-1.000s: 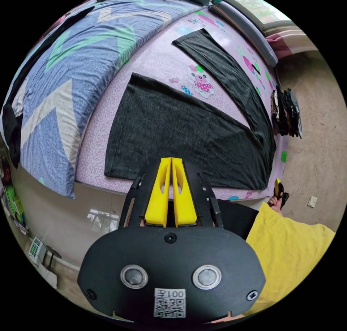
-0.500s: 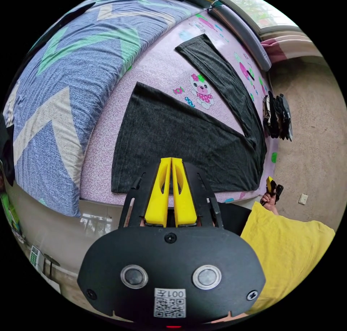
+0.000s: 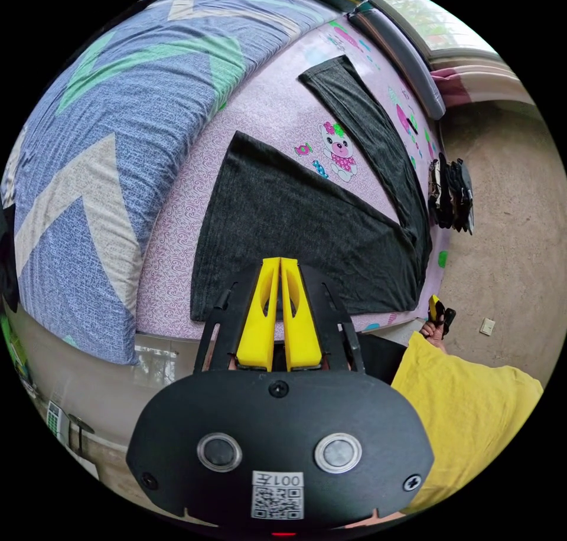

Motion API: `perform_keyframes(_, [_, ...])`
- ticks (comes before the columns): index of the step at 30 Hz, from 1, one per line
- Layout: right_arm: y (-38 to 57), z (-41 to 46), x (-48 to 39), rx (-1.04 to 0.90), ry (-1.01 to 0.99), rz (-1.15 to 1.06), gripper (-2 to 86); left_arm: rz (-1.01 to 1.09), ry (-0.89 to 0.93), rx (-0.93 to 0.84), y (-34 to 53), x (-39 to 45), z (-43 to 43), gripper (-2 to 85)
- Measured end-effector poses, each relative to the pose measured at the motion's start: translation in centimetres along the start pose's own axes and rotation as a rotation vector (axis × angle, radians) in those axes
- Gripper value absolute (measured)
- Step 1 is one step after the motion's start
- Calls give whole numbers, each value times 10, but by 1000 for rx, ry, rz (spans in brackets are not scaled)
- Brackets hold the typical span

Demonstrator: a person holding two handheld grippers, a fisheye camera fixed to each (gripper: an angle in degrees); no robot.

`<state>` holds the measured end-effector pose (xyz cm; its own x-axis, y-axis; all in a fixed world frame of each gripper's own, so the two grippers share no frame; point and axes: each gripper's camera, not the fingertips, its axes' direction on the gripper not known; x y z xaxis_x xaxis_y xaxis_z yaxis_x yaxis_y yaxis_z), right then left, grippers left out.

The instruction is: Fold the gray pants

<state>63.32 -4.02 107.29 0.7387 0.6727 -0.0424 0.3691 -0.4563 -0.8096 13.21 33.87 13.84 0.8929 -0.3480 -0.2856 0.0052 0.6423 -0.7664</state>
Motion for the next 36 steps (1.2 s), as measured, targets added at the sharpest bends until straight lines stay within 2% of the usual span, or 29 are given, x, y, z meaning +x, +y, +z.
perform_keyframes(12, [-12,13,-24,15,7,12,2,25,-7,-21,-33,26,6,-16])
perform_keyframes(22, [-41,38,-75,-27,3,-95,5,359,40,6,-113,86,-7,-12])
perform_keyframes(30, [-130,74,-161,-241,246,-348,25,627,-51,-13,-218,159,-11,11])
perform_keyframes(36, [-217,114,-199,-426,473,-513,58,803,-220,-54,-287,225,11,10])
